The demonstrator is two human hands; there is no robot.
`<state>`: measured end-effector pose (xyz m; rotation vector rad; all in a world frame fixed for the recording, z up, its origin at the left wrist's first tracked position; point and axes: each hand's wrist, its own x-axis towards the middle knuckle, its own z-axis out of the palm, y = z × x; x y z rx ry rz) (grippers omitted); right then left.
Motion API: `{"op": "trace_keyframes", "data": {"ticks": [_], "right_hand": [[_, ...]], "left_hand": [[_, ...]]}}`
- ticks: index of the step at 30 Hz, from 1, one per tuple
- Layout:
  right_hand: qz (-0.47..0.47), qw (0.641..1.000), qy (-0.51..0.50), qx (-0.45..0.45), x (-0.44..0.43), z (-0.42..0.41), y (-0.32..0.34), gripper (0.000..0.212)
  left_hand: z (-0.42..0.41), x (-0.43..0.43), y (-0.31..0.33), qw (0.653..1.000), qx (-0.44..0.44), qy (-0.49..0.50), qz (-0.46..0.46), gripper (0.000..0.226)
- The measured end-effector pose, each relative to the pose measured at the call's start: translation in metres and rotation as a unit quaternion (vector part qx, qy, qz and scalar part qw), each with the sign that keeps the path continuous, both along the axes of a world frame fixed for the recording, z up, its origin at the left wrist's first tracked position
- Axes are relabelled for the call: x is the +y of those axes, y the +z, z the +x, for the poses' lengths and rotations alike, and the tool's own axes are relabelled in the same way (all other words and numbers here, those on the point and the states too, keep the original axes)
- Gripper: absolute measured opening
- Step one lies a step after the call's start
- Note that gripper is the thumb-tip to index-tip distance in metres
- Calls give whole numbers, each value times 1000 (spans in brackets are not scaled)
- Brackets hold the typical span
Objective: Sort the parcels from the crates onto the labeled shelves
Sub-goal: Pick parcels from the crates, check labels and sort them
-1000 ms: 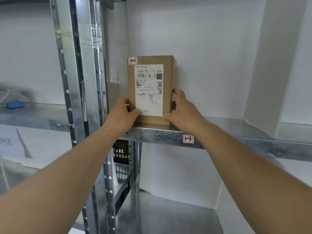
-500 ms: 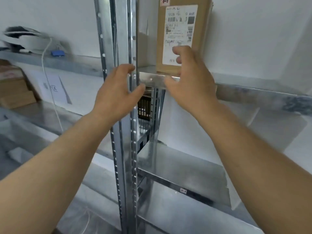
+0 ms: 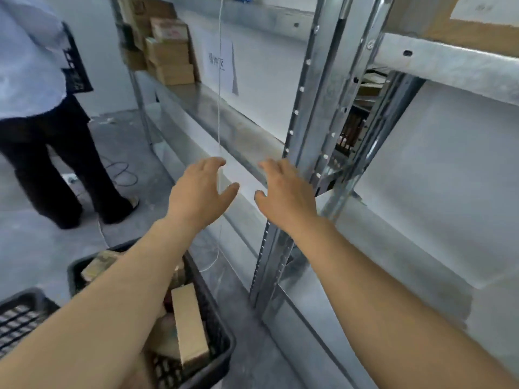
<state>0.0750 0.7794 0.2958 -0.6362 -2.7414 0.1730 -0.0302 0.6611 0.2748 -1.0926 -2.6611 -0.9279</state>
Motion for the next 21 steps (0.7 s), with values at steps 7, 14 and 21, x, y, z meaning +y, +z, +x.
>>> {"op": "trace_keyframes", "data": {"ticks": [7, 14, 21], "right_hand": [[-44, 991, 112, -52, -46, -31, -54, 52], [-66, 978, 184, -71, -102, -39, -84, 52], [-49, 975, 198, -93, -179, -43, -87, 49]], "left_hand": [[-2, -77, -46, 988, -49, 125, -75, 55], [12, -142, -78, 968, -91, 205, -113, 52], [14, -218, -99, 963, -112, 220, -111, 50]]}}
